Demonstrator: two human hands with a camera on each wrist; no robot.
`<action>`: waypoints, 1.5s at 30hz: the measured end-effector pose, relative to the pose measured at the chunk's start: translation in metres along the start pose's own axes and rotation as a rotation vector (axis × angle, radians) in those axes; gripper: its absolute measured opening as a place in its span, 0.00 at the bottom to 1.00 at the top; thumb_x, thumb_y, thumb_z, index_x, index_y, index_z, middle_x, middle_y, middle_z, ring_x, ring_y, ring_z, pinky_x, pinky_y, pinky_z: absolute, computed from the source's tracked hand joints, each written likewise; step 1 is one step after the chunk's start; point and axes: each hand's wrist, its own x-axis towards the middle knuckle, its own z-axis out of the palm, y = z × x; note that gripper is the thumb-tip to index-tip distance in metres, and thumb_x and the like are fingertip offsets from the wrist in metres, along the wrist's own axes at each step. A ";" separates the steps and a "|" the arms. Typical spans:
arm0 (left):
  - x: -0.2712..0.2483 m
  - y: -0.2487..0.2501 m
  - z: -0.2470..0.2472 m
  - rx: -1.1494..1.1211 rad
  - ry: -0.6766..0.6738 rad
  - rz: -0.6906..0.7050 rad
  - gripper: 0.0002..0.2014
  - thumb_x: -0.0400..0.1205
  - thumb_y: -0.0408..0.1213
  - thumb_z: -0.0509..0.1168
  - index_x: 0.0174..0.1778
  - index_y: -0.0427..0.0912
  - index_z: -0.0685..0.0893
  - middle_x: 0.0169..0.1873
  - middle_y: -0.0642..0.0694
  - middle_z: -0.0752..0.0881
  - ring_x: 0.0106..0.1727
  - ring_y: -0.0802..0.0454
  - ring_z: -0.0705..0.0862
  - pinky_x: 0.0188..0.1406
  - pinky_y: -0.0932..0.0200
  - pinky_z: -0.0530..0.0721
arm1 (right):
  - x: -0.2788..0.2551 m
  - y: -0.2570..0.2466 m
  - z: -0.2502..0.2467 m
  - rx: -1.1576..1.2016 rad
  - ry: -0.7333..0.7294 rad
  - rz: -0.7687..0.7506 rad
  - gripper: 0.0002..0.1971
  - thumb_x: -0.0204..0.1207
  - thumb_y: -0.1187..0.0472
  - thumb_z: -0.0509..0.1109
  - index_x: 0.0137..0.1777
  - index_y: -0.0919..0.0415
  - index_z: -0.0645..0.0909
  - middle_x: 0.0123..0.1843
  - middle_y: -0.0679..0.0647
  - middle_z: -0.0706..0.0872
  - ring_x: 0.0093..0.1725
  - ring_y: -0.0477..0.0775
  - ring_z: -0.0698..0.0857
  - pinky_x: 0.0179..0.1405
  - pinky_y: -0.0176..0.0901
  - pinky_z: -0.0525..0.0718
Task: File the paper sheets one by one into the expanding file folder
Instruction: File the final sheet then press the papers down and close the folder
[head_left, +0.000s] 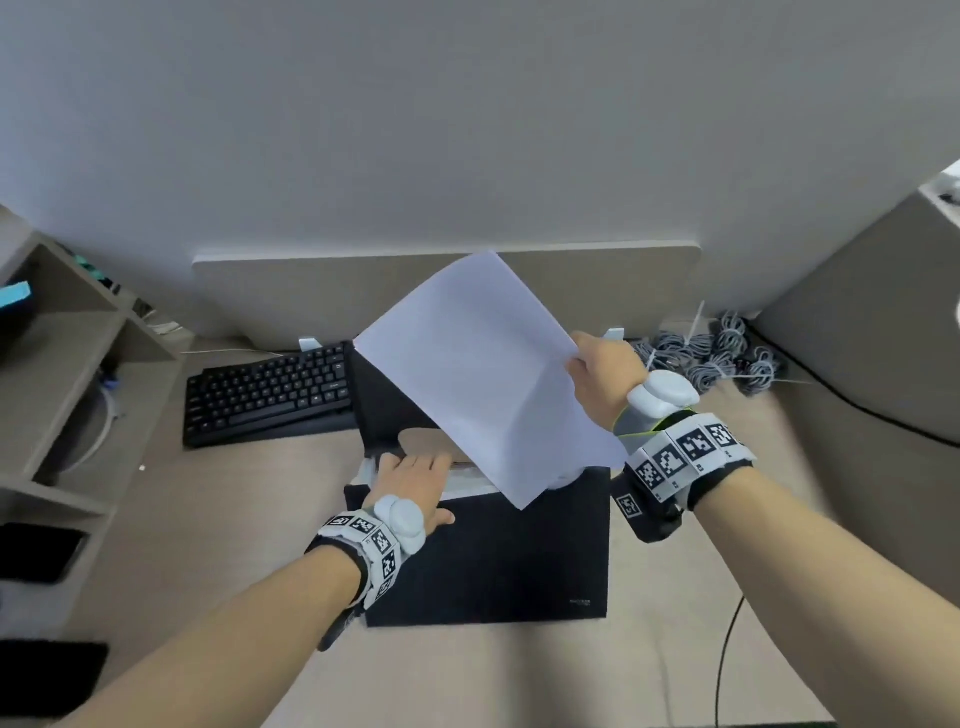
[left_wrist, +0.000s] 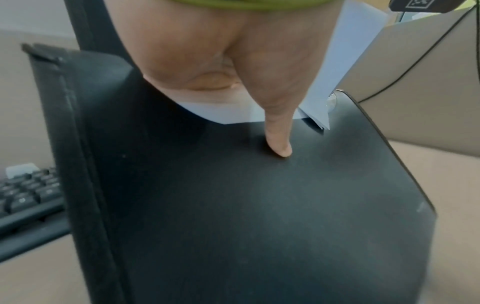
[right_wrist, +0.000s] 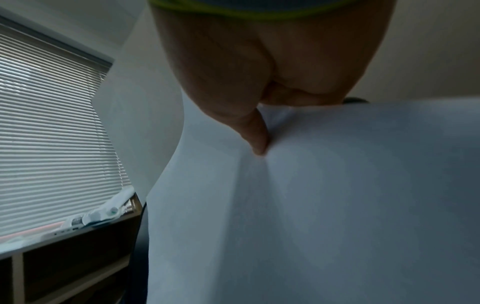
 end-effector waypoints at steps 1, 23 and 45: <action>0.000 0.001 -0.010 0.007 0.018 -0.008 0.27 0.77 0.57 0.67 0.66 0.48 0.68 0.58 0.49 0.82 0.60 0.47 0.79 0.57 0.50 0.66 | 0.001 -0.001 -0.009 0.020 0.021 -0.009 0.05 0.78 0.71 0.56 0.45 0.63 0.72 0.33 0.57 0.75 0.39 0.64 0.75 0.36 0.49 0.71; -0.041 0.000 -0.024 0.049 0.204 -0.047 0.40 0.76 0.62 0.65 0.80 0.45 0.63 0.66 0.45 0.78 0.66 0.42 0.78 0.75 0.45 0.64 | -0.018 -0.029 -0.066 0.107 0.189 -0.125 0.07 0.74 0.71 0.57 0.38 0.60 0.65 0.33 0.63 0.74 0.34 0.64 0.70 0.33 0.48 0.68; -0.038 -0.026 -0.019 0.085 0.279 0.136 0.42 0.62 0.56 0.79 0.70 0.44 0.75 0.51 0.45 0.81 0.50 0.44 0.81 0.57 0.48 0.82 | -0.021 -0.034 -0.063 0.085 0.209 -0.056 0.08 0.75 0.71 0.57 0.37 0.61 0.65 0.32 0.63 0.75 0.34 0.63 0.67 0.32 0.46 0.64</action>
